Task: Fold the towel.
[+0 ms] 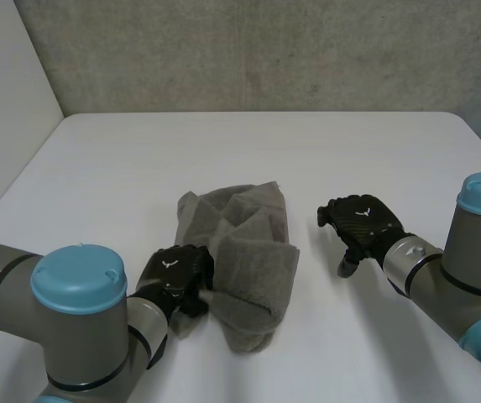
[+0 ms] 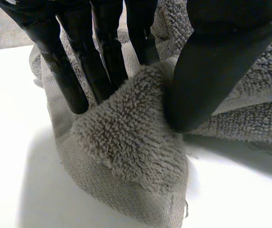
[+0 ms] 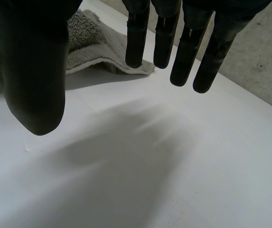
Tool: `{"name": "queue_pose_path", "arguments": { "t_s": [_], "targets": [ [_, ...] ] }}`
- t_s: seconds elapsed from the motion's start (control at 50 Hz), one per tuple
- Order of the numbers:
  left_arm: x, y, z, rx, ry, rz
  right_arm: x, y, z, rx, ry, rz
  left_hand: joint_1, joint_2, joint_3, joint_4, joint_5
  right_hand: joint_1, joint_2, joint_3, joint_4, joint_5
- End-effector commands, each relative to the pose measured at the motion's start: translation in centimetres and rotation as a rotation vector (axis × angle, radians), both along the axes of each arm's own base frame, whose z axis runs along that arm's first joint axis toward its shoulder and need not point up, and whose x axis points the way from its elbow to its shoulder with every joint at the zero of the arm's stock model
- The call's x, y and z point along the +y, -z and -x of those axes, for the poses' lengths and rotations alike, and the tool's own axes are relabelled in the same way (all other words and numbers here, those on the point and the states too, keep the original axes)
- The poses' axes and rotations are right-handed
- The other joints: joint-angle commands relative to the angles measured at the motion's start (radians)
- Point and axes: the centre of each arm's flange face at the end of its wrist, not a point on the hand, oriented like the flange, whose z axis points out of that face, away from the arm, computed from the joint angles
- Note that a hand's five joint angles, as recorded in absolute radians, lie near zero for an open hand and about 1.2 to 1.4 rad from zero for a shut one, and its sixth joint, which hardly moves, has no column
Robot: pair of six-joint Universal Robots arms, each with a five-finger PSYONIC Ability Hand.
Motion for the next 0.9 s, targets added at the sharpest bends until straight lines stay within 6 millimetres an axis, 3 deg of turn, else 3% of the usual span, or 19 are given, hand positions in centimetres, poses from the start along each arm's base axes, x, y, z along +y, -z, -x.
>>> {"name": "queue_pose_path", "arguments": {
  "t_s": [0.02,0.18,0.4,0.6,0.7,0.9],
  "targets": [
    [-0.1,0.0,0.0,-0.015,0.007,0.018,0.0,0.0,0.0,0.006,-0.003,0.004,0.183,0.181,0.182,0.180,0.187,-0.028,-0.036,-0.035,-0.030,0.007],
    [-0.2,-0.5,-0.1,-0.011,0.001,0.025,-0.2,0.0,-0.1,0.003,-0.003,0.018,0.200,0.199,0.200,0.198,0.204,-0.031,-0.039,-0.038,-0.033,0.004],
    [-0.4,-1.7,-0.1,0.011,-0.004,0.056,-0.2,0.1,-0.1,0.004,-0.002,0.017,0.446,0.445,0.446,0.444,0.450,-0.031,-0.039,-0.038,-0.033,0.004],
    [-1.6,-5.8,0.0,0.089,-0.024,0.164,-0.2,0.1,-0.1,0.004,-0.004,0.017,0.446,0.445,0.446,0.444,0.450,-0.031,-0.039,-0.038,-0.033,0.004],
    [-3.4,-8.5,-0.9,0.125,-0.078,0.225,-0.2,0.2,-0.1,0.005,-0.002,0.016,0.446,0.445,0.446,0.444,0.450,-0.031,-0.039,-0.038,-0.033,0.004],
    [-4.8,-10.2,-1.6,0.138,-0.116,0.248,-0.4,0.2,-0.1,0.004,-0.002,0.021,0.446,0.445,0.446,0.444,0.450,-0.031,-0.039,-0.038,-0.033,0.004]
  ]
}}
